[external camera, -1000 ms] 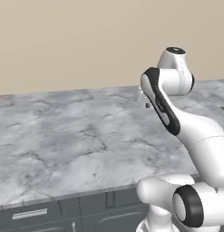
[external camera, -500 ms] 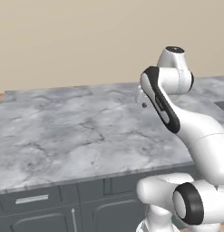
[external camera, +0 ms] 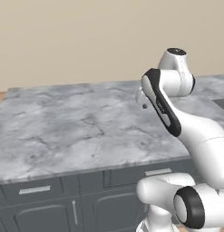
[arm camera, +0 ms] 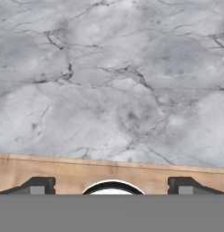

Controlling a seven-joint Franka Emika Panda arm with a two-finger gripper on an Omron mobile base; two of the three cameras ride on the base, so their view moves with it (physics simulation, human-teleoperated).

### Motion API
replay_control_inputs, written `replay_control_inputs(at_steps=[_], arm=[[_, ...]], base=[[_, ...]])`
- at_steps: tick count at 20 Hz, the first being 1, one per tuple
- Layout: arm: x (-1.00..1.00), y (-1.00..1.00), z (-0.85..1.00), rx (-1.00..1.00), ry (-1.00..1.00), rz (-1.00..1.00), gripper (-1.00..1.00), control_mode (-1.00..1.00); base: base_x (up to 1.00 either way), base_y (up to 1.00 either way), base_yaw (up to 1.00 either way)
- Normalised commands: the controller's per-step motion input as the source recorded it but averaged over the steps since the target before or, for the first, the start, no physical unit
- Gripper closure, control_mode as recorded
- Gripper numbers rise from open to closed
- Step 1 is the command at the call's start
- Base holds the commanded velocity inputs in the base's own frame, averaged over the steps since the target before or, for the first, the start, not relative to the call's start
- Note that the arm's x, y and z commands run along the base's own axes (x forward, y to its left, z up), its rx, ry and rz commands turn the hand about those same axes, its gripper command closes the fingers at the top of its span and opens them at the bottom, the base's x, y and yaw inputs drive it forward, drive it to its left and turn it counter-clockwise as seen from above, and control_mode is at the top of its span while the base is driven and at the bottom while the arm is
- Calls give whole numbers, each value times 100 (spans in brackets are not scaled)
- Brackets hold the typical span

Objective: Navigate to the coffee machine.

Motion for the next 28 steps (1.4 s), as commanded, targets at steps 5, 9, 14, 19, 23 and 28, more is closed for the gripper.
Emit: replay_control_inputs(at_steps=[5, 9, 14, 19, 23, 28], arm=[[0, 0, 0, 0, 0, 0, -100, 100], [0, 0, 0, 0, 0, 0, -100, 100], [0, 0, 0, 0, 0, 0, -100, 100], [0, 0, 0, 0, 0, 0, -100, 100], [0, 0, 0, 0, 0, 0, -100, 100], [0, 0, 0, 0, 0, 0, -100, 100]], base=[[-19, 40, 37], [-18, 38, 48], [-32, 31, 52], [-35, 36, 58], [-36, 42, 60], [-35, 35, 58]])
